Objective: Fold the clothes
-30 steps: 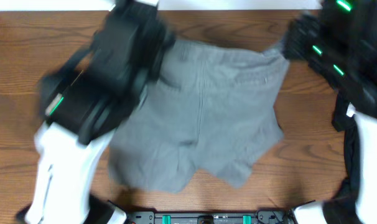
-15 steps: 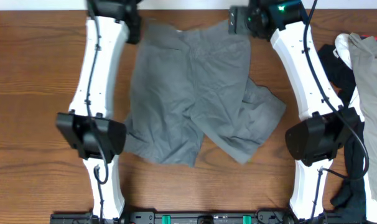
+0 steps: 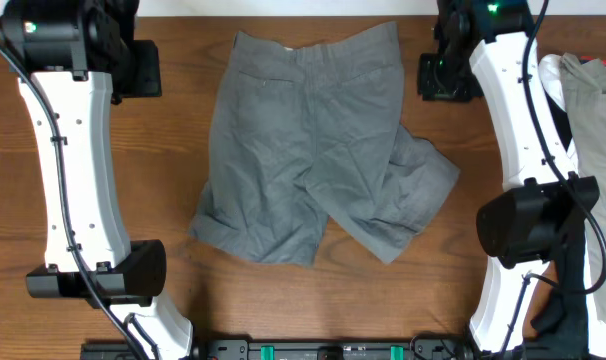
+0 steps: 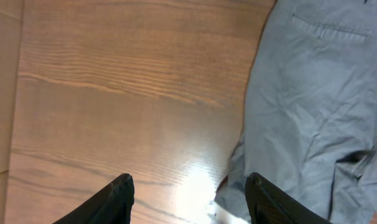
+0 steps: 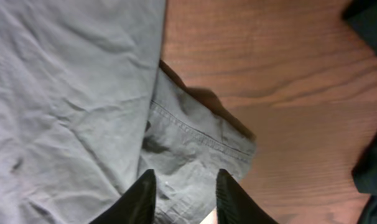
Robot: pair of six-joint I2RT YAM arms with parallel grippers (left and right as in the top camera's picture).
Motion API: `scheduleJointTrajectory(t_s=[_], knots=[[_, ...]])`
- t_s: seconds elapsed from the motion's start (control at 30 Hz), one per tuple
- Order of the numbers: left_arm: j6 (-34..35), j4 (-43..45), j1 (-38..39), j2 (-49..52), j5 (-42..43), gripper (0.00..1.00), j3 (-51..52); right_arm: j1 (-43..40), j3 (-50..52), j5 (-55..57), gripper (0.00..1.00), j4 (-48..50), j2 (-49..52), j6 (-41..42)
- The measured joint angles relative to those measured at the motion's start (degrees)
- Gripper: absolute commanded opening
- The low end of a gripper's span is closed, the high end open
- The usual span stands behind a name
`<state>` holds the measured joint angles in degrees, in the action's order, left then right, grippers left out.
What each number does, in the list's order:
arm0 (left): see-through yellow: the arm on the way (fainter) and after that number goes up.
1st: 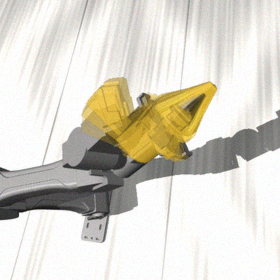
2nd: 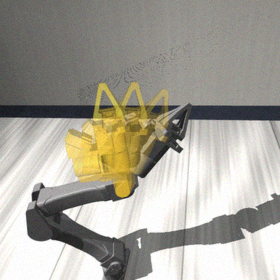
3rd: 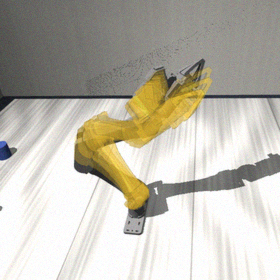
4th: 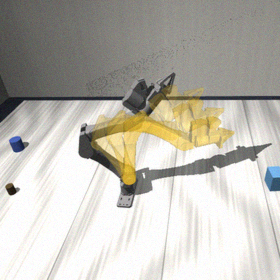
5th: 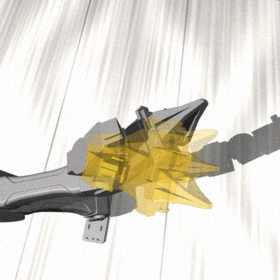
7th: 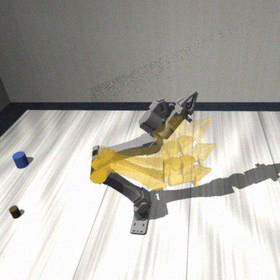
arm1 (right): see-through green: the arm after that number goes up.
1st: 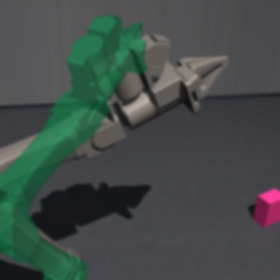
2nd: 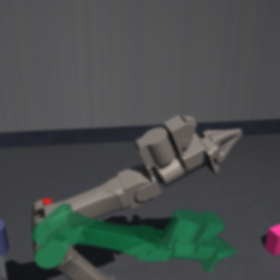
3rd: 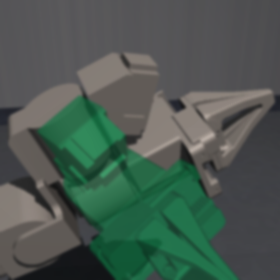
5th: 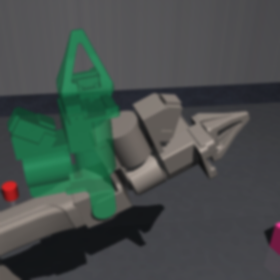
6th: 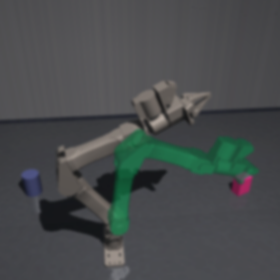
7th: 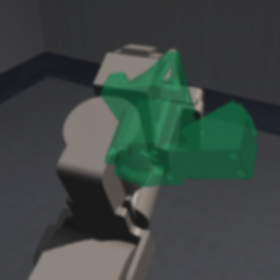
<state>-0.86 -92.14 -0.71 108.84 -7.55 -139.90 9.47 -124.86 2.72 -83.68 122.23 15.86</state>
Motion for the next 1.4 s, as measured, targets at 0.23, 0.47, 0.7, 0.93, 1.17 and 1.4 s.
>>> scheduleJointTrajectory(t_s=[0.23, 0.47, 0.7, 0.93, 1.17, 1.4], knots=[[0.90, -0.02, 0.00, 0.24, 1.66, 0.60, 0.00, -0.74, 17.51, -0.42, 0.76, 6.60, 0.13, -1.97], [1.05, 0.00, 0.00, 0.24, 2.10, 0.60, 0.00, -4.09, 27.19, -0.66, 0.55, 12.92, 0.15, -4.68], [1.05, 0.00, 0.00, 0.24, 2.49, 0.60, 0.00, -6.21, 32.28, -5.62, 0.50, 18.21, 0.15, -8.20], [1.05, 0.00, 0.00, 0.24, 2.67, 0.60, 0.00, -6.25, 38.16, -8.79, 0.01, 21.97, 0.15, -10.27], [1.05, 0.00, 0.00, 0.24, 2.69, 0.60, 0.00, -9.31, 32.37, 7.63, 0.01, 8.66, -1.07, -2.99], [1.05, 0.02, 0.00, 0.24, 2.69, 0.61, 0.00, -13.97, 25.14, -6.91, 0.18, 11.56, -10.08, -7.15]])
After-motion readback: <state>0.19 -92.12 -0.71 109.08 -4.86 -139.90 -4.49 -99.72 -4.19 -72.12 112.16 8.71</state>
